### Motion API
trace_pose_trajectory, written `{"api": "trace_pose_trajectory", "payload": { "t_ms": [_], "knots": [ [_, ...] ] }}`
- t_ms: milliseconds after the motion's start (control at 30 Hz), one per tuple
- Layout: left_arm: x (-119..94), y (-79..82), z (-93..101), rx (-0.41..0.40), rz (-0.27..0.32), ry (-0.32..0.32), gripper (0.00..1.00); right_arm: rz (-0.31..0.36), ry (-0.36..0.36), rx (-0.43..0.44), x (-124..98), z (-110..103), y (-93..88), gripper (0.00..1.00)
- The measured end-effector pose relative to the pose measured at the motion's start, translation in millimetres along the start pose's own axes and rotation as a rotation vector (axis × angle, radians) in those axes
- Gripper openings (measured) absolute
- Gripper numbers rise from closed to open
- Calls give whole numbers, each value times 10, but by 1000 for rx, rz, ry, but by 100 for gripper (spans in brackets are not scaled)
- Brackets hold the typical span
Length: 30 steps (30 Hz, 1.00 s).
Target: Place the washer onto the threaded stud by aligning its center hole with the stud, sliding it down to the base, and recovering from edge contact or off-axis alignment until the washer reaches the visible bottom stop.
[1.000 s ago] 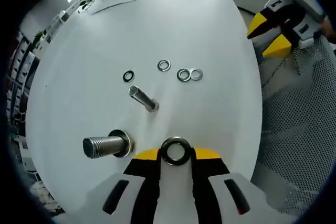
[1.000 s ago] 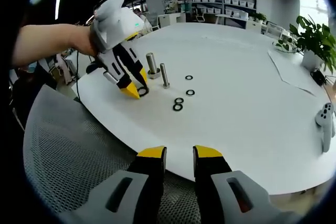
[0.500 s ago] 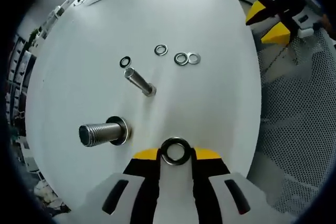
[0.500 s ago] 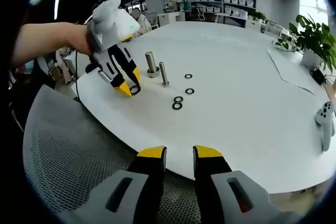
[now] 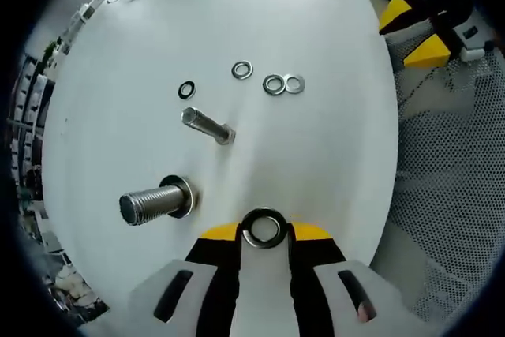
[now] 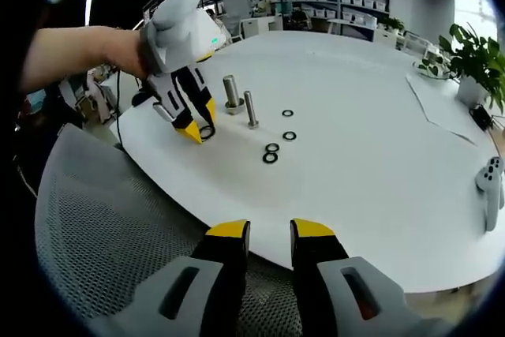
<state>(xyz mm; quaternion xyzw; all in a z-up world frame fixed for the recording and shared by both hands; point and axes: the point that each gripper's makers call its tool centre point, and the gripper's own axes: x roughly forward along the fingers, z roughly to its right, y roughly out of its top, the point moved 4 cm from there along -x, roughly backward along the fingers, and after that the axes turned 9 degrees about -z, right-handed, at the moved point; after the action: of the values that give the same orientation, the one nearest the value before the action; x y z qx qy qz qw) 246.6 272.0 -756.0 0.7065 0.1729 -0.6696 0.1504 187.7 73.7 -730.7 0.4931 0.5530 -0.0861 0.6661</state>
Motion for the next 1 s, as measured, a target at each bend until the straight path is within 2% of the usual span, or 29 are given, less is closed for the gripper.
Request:
{"api": "trace_pose_trajectory", "payload": {
  "t_ms": [100,300,367,600,733,1000],
  "knots": [
    [6,-46,31,-77,11,-39,21,1,0,-1,1,-2,1,23],
    [16,-127,24,-82,-8,-52,27,-4,2,-2,3,-5,-5,23],
    [10,-133,27,-85,3,-56,28,-6,2,-4,4,-7,-7,23],
    [17,-121,29,-53,-3,-51,28,-4,2,-2,4,-5,-7,23],
    [16,-103,37,6,-5,-46,27,-2,1,-1,5,-4,-5,23],
    [10,-93,35,17,-26,-49,27,-1,1,0,2,-4,-3,23]
  ]
}}
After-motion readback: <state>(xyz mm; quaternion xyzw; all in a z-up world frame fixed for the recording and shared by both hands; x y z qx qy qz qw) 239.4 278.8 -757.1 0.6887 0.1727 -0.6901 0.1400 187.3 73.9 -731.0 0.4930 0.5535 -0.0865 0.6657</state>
